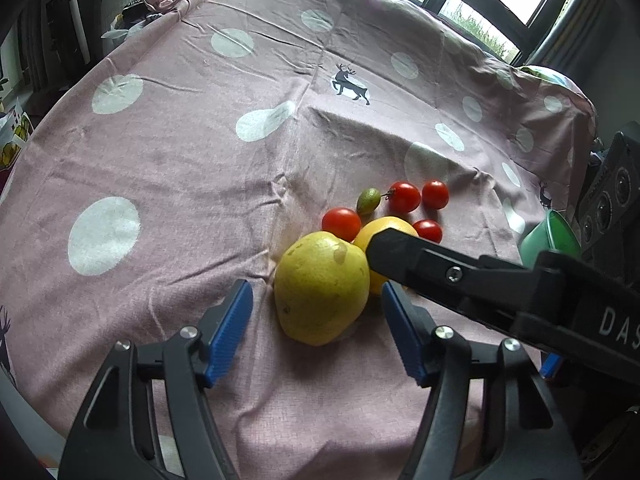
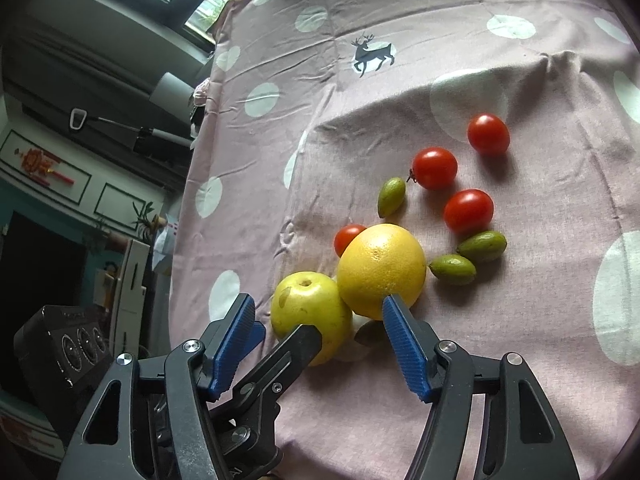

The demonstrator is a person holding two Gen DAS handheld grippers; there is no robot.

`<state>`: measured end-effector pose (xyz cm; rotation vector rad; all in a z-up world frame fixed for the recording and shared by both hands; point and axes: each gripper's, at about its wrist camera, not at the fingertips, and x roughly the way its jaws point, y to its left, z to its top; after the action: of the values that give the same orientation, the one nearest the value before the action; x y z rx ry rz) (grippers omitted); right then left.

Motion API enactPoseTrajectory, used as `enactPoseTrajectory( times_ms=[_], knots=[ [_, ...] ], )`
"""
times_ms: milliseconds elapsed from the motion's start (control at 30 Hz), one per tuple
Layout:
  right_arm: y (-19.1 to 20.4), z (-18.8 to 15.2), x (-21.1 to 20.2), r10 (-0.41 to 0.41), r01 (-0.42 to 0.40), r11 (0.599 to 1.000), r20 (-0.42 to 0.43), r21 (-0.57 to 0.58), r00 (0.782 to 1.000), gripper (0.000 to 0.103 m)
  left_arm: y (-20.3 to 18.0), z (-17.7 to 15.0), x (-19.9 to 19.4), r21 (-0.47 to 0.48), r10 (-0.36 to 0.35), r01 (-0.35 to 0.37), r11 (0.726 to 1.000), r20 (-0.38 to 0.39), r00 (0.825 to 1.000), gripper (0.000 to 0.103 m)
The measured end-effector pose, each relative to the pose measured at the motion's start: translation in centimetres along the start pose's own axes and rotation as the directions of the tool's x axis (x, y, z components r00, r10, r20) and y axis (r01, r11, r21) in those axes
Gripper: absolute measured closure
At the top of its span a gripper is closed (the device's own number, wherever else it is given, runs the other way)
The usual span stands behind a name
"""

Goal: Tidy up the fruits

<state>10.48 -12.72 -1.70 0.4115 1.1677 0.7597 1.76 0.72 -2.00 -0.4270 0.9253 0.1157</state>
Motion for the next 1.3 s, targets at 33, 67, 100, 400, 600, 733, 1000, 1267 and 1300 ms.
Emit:
enactPoseTrajectory(
  times_ms=[33,67,100,400,600,733,1000,1267,1300],
  knots=[
    [0.0,0.0,0.0,0.001,-0.001,1.000,-0.008,0.001,1.000,0.034,0.0,0.0,0.1,-0.002,0.001,-0.001,1.000,-0.004,1.000,0.037],
    [-0.1,-0.1,0.0,0.004,-0.004,1.000,-0.016,0.004,1.000,0.034,0.1,0.0,0.2,-0.003,0.003,-0.003,1.000,-0.006,1.000,0.037],
    [-0.1,-0.1,0.1,0.009,-0.009,1.000,-0.023,0.008,1.000,0.034,0.1,0.0,0.2,-0.005,0.002,-0.002,1.000,-0.009,1.000,0.037],
    [0.9,-0.3,0.8,0.000,-0.002,0.999,-0.036,-0.039,0.999,0.034,0.4,0.0,0.4,-0.009,-0.003,0.003,1.000,-0.018,1.000,0.037],
    [1.0,-0.3,1.0,-0.004,0.002,0.999,-0.050,-0.044,0.999,0.040,0.6,0.0,0.6,-0.017,-0.010,0.009,1.000,-0.024,1.000,0.037],
    [1.1,-0.4,1.3,0.016,-0.020,0.999,-0.076,-0.044,0.997,0.051,0.6,0.0,0.7,-0.012,0.004,-0.005,1.000,-0.032,0.999,0.039],
    [1.2,-0.3,2.2,0.014,-0.017,0.999,-0.094,-0.034,0.995,0.051,0.8,-0.1,0.7,-0.009,0.007,-0.007,1.000,-0.035,0.999,0.039],
    [1.7,-0.4,2.4,-0.006,0.000,0.998,-0.094,-0.057,0.996,0.051,0.8,-0.1,0.9,-0.009,0.008,-0.008,1.000,-0.038,0.999,0.039],
    [1.7,-0.4,2.4,-0.007,0.002,0.998,-0.095,-0.060,0.995,0.051,0.8,-0.1,1.0,-0.011,0.008,-0.009,1.000,-0.039,0.999,0.039]
  ],
)
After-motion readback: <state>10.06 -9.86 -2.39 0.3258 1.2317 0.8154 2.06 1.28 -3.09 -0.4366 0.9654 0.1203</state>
